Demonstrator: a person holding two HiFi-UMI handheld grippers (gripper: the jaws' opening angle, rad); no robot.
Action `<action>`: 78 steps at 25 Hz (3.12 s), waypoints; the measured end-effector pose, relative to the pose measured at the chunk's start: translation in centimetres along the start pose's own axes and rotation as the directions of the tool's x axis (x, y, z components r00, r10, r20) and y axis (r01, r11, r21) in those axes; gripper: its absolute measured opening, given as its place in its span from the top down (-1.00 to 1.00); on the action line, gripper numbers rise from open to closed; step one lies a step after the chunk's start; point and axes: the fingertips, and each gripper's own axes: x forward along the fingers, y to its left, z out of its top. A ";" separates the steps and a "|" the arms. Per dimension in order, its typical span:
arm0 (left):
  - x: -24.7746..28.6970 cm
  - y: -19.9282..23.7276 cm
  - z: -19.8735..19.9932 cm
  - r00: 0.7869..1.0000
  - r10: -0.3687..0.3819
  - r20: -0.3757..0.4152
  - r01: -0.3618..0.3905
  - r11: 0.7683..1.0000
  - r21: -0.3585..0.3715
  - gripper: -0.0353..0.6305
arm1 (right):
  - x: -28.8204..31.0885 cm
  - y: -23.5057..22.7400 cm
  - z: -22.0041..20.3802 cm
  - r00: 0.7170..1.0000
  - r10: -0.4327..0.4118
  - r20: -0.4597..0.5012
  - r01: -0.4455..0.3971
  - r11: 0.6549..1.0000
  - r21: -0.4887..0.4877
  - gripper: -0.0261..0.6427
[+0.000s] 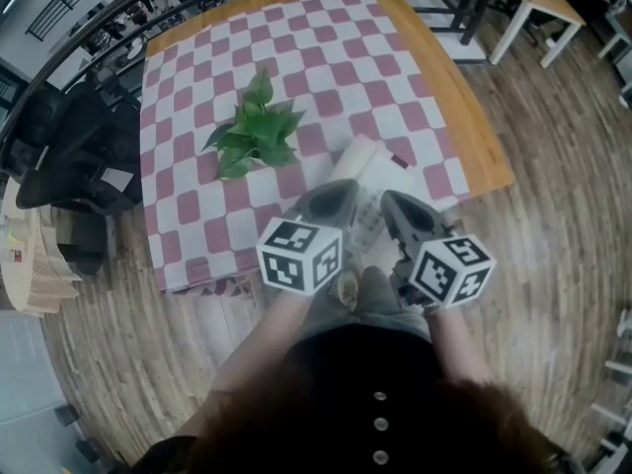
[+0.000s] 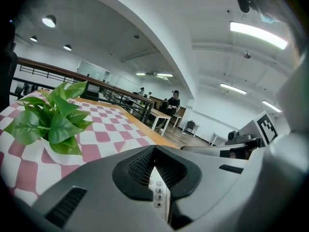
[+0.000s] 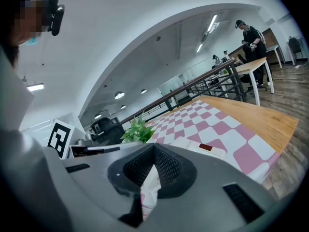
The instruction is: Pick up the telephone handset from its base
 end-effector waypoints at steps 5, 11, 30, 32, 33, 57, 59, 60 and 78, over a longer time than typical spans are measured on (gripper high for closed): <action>0.4 -0.1 -0.4 1.000 0.016 -0.010 -0.016 1.000 0.009 0.88 | 0.1 -0.7 -0.1 1.000 0.002 -0.004 -0.002 1.000 0.005 0.89; 0.9 0.7 -0.4 0.998 0.061 -0.011 -0.061 0.998 0.006 0.88 | 1.0 -1.2 -0.2 0.998 0.060 -0.028 -0.060 0.998 0.010 0.89; 1.9 1.7 -1.3 0.986 0.154 -0.057 -0.154 0.988 -0.006 0.87 | 2.1 -3.1 1.0 0.989 0.124 -0.083 -0.124 0.992 0.008 0.89; 1.9 1.7 -1.4 0.986 0.155 -0.062 -0.155 0.988 0.001 0.87 | 2.0 -3.3 1.0 0.989 0.122 -0.081 -0.122 0.993 0.008 0.89; 1.9 1.7 -1.5 0.986 0.154 -0.065 -0.154 0.988 0.003 0.87 | 2.0 -3.4 1.0 0.989 0.120 -0.082 -0.120 0.993 0.008 0.89; 4.6 4.4 -3.6 0.958 0.162 -0.237 -0.131 0.981 0.144 0.20 | 2.2 -5.9 -1.0 0.991 0.064 -0.117 -0.056 0.996 0.076 0.89; 4.8 4.7 -3.8 0.955 0.166 -0.246 -0.126 0.977 0.170 0.20 | 2.4 -6.1 -1.2 0.991 0.062 -0.120 -0.053 0.995 0.083 0.89; 4.8 5.0 -4.0 0.952 0.170 -0.255 -0.124 0.975 0.186 0.19 | 2.5 -6.1 -1.3 0.991 0.061 -0.122 -0.051 0.995 0.086 0.89; 6.5 7.0 -6.8 0.882 0.177 -0.436 -0.066 0.964 0.258 0.04 | 2.8 -7.5 -1.9 0.993 0.030 -0.115 -0.012 0.988 0.154 0.89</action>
